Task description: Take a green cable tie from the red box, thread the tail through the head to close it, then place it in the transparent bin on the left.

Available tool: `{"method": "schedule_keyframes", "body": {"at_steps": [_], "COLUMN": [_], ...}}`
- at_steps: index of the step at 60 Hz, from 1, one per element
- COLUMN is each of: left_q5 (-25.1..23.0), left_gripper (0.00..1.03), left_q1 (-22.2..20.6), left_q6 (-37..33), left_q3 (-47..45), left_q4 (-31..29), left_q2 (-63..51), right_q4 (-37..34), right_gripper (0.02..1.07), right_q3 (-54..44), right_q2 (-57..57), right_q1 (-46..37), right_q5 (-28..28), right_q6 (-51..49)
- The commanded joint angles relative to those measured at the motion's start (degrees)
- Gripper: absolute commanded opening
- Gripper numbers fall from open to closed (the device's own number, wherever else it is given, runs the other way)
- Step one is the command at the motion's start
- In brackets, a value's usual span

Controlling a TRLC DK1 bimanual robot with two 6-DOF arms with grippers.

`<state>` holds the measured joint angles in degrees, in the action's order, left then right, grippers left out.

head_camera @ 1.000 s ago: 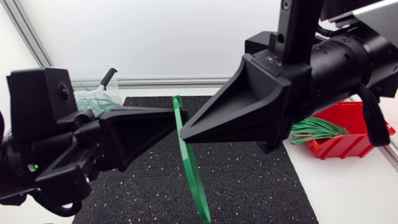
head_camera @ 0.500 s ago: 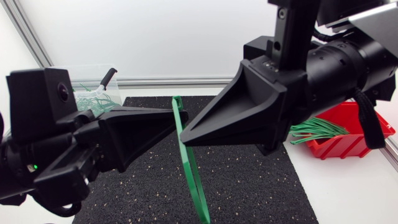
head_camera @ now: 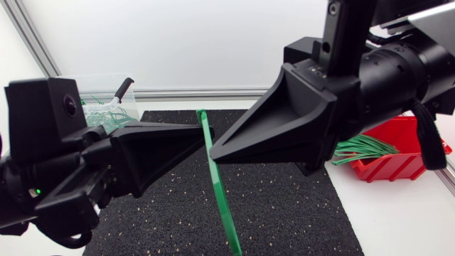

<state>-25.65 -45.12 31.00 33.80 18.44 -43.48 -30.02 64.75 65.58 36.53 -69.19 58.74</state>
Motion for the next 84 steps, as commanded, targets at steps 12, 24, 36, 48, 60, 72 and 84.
{"method": "schedule_keyframes", "body": {"at_steps": [12,24,36,48,60,72,84], "left_q5": [-0.54,-0.28,1.30,5.43,7.98,11.06,15.01], "left_gripper": [0.04,0.04,0.04,0.04,0.04,0.04,0.04], "left_q1": [-1.46,-1.99,-3.39,-6.38,-7.79,-9.81,-13.50], "left_q6": [0.28,0.02,-0.59,-4.72,-7.80,-11.67,-13.78], "left_q3": [0.56,0.30,0.39,-0.58,-1.11,-2.25,-1.90], "left_q4": [0.64,0.99,0.99,0.90,0.99,1.51,1.69], "left_q2": [0.77,1.12,1.30,1.47,1.47,0.86,0.86], "right_q4": [0.67,0.58,-0.21,-1.53,-2.32,-3.29,-4.08], "right_gripper": [0.08,0.08,0.08,0.08,0.08,0.08,0.08], "right_q3": [-1.47,-0.85,0.20,1.96,2.22,2.84,2.66], "right_q2": [0.69,1.48,2.80,1.92,1.30,-0.45,0.51], "right_q1": [-0.32,-1.03,-1.99,-2.61,-3.05,-3.75,-4.10], "right_q5": [-0.25,-0.42,-0.42,-0.42,-0.33,-0.25,0.02], "right_q6": [1.11,1.29,1.38,1.38,1.46,1.46,1.46]}}
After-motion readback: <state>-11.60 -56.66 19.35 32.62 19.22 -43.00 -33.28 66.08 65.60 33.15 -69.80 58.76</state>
